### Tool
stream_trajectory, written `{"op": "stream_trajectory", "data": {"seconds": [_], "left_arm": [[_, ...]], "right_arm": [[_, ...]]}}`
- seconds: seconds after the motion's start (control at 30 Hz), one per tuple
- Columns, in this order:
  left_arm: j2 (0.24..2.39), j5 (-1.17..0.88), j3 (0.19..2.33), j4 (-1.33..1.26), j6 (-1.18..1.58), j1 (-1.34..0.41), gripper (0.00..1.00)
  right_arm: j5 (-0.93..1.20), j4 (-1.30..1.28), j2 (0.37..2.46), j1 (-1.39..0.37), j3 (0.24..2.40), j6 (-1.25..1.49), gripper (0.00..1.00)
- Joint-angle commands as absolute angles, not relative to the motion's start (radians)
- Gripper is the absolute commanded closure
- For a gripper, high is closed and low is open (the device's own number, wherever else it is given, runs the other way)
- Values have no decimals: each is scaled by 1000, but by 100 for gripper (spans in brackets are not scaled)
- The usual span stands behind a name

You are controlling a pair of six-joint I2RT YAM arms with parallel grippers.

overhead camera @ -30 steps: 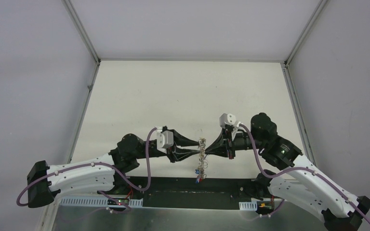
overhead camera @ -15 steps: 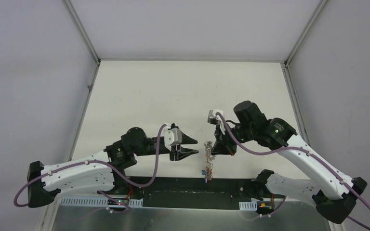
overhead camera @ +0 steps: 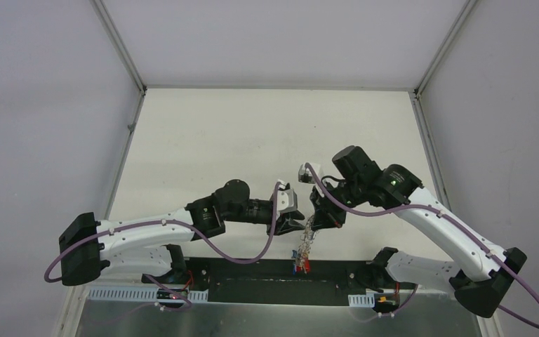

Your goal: Put the keys on the keyring

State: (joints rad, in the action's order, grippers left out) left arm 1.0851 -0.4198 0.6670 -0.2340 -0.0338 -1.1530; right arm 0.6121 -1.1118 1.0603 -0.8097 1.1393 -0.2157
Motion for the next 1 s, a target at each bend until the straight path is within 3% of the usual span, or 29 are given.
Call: {"op": "stream_trajectory", "data": {"seconds": [0.0,0.27,0.43,0.57,0.67,0.8,0.87,0.97], "left_arm": [[1109,-484,688,-387,-3,-1162,72],[1145,-536,697,-410,-15,-1169,82],[1146,-548,701,-370,-42,-1169,99],[1142,-549,701,-365,-44,-1171,100],[1122,-518,689,-371,-40,-1171,100],[1054,-444,648,-391,-38,-1170,100],[1017,-406,632,-394,-38,-1170,100],[965,-362,605,-409,-39,-1170,100]], "right_arm": [[673,-1032,1007,-811,1131,-209,100],[669,-1017,988,-811,1115,-215,100],[667,-1007,985,-811,1109,-212,100],[657,-987,978,-812,1097,-208,100],[648,-930,950,-812,1069,-177,83],[608,-751,842,-810,968,-72,49],[574,-659,774,-810,913,6,43],[540,-542,679,-808,838,96,42]]}}
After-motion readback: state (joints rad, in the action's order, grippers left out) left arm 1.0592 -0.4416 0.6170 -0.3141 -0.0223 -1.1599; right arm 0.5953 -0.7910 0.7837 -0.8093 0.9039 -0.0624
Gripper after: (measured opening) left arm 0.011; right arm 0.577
